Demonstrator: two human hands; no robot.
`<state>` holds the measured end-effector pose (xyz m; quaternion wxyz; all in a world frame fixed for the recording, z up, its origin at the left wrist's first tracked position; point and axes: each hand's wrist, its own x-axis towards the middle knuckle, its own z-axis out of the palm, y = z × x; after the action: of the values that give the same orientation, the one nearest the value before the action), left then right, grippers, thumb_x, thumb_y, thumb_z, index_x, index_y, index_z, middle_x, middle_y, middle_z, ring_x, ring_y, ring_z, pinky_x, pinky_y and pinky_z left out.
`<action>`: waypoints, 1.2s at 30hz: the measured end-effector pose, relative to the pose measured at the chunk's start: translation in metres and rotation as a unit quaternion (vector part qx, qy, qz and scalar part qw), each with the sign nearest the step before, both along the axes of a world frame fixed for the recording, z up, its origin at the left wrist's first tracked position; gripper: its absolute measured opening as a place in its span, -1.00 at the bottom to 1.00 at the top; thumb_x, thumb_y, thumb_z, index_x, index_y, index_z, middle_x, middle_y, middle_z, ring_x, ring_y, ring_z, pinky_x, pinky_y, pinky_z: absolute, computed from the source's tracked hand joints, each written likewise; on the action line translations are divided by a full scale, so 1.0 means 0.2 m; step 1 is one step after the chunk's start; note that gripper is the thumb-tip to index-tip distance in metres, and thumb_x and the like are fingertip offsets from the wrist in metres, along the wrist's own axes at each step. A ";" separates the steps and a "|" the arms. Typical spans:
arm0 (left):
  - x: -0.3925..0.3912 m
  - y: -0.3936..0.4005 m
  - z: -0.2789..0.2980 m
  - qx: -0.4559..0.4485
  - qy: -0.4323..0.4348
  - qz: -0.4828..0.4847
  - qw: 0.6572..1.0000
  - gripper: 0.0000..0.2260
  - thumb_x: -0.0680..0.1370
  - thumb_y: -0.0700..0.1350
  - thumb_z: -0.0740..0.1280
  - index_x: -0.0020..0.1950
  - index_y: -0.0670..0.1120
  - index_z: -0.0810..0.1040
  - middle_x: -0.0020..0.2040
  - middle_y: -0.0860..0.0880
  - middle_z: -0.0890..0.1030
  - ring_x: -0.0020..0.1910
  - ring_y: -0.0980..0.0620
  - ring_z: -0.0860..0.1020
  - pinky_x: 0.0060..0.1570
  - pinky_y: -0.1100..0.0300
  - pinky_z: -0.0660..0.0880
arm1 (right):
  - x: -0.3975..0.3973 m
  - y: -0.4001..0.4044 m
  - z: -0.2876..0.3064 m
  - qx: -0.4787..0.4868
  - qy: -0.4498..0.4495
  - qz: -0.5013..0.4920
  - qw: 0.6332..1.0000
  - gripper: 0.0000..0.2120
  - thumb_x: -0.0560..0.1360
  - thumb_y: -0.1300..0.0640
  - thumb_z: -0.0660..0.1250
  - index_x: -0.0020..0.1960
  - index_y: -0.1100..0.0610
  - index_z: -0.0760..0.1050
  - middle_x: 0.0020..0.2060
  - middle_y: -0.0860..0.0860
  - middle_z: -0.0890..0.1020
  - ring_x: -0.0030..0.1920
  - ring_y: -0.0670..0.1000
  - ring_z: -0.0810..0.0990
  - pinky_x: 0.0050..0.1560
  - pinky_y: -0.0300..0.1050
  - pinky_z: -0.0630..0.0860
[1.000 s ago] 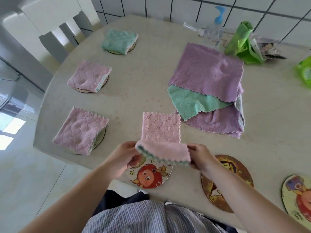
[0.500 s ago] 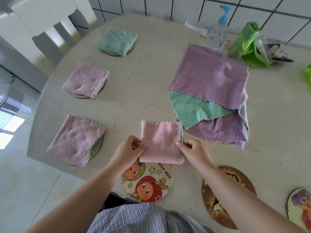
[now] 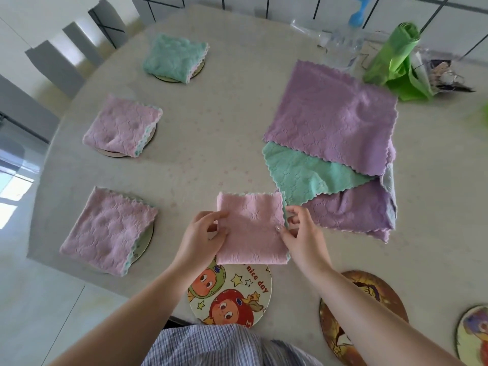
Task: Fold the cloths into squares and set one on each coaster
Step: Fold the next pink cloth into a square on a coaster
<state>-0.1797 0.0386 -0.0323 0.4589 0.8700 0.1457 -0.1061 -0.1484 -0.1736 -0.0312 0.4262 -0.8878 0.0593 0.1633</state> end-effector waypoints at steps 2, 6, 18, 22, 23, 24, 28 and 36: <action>-0.01 0.00 0.00 0.007 -0.001 -0.009 1.000 -0.68 0.51 -0.08 0.34 0.26 0.03 0.48 0.15 0.11 0.44 0.00 0.20 0.51 -0.02 0.35 0.46 | -0.01 0.00 -0.01 -0.009 -0.013 0.007 1.000 -0.73 0.48 0.08 0.35 0.16 -0.03 0.42 -0.07 -0.11 0.55 -0.10 -0.12 0.56 -0.18 -0.28 0.45; -0.02 -0.01 0.00 0.015 -0.004 0.001 1.000 -0.63 0.49 -0.07 0.36 0.29 0.02 0.46 0.12 0.16 0.42 -0.01 0.22 0.47 -0.03 0.36 0.44 | 0.01 0.00 -0.03 -0.004 0.013 -0.032 0.999 -0.91 0.46 0.11 0.36 -0.05 0.00 0.48 -0.21 -0.14 0.59 -0.15 -0.09 0.58 -0.16 -0.21 0.50; -0.04 -0.05 0.05 0.098 0.019 -0.036 0.994 -0.55 0.50 -0.09 0.32 0.36 0.16 0.35 0.35 0.15 0.27 0.24 0.10 0.36 0.18 0.18 0.40 | -0.02 0.03 0.03 0.008 0.018 -0.021 1.000 -0.58 0.46 0.06 0.37 0.28 0.00 0.35 0.07 -0.13 0.51 -0.01 -0.12 0.53 -0.14 -0.28 0.46; 0.03 -0.06 0.07 -0.061 0.096 0.078 0.990 -0.56 0.50 -0.27 0.23 0.30 0.14 0.43 0.10 0.02 0.52 -0.03 -0.01 0.53 -0.06 0.12 0.53 | 0.06 0.08 0.06 0.075 0.139 -0.057 0.986 -0.46 0.45 0.09 0.39 0.37 0.06 0.27 0.08 -0.11 0.42 0.00 -0.10 0.45 -0.19 -0.30 0.38; 0.05 -0.06 0.09 -0.096 0.107 0.095 0.985 -0.56 0.49 -0.29 0.24 0.27 0.14 0.46 0.00 0.01 0.55 -0.10 -0.02 0.52 -0.13 0.13 0.51 | 0.06 0.09 0.07 0.091 0.152 -0.067 0.982 -0.45 0.44 0.09 0.39 0.36 0.06 0.27 0.08 -0.11 0.41 0.03 -0.09 0.44 -0.11 -0.26 0.38; 0.06 -0.05 0.10 -0.118 0.109 0.098 0.982 -0.57 0.49 -0.29 0.26 0.25 0.14 0.49 -0.04 -0.01 0.58 -0.13 -0.04 0.53 -0.14 0.14 0.50 | 0.06 0.09 0.09 0.103 0.151 -0.074 0.980 -0.48 0.44 0.09 0.40 0.34 0.06 0.29 0.07 -0.13 0.42 0.04 -0.09 0.43 -0.06 -0.24 0.37; 0.04 0.02 0.17 -0.202 0.099 0.086 0.970 -0.59 0.49 -0.32 0.31 0.08 0.21 0.52 0.04 -0.02 0.61 -0.04 -0.06 0.62 -0.01 -0.05 0.59 | -0.04 0.09 0.15 0.122 0.094 -0.066 0.986 -0.66 0.43 0.09 0.41 0.11 -0.04 0.34 -0.08 -0.18 0.47 -0.03 -0.15 0.47 -0.08 -0.26 0.39; -0.24 0.19 0.16 -0.239 0.104 0.005 0.965 -0.63 0.50 -0.30 0.33 0.14 0.13 0.52 0.17 0.18 0.53 0.11 0.18 0.54 0.11 0.17 0.52 | -0.46 0.15 0.09 0.153 0.148 -0.075 0.974 -0.79 0.43 0.08 0.41 -0.06 -0.02 0.38 -0.13 -0.16 0.51 -0.08 -0.16 0.50 -0.07 -0.14 0.52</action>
<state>-0.2274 0.0766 -0.0012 0.6363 0.7183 0.1680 -0.2256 -0.2397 -0.1438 -0.0136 0.5548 -0.7708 0.1624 0.2679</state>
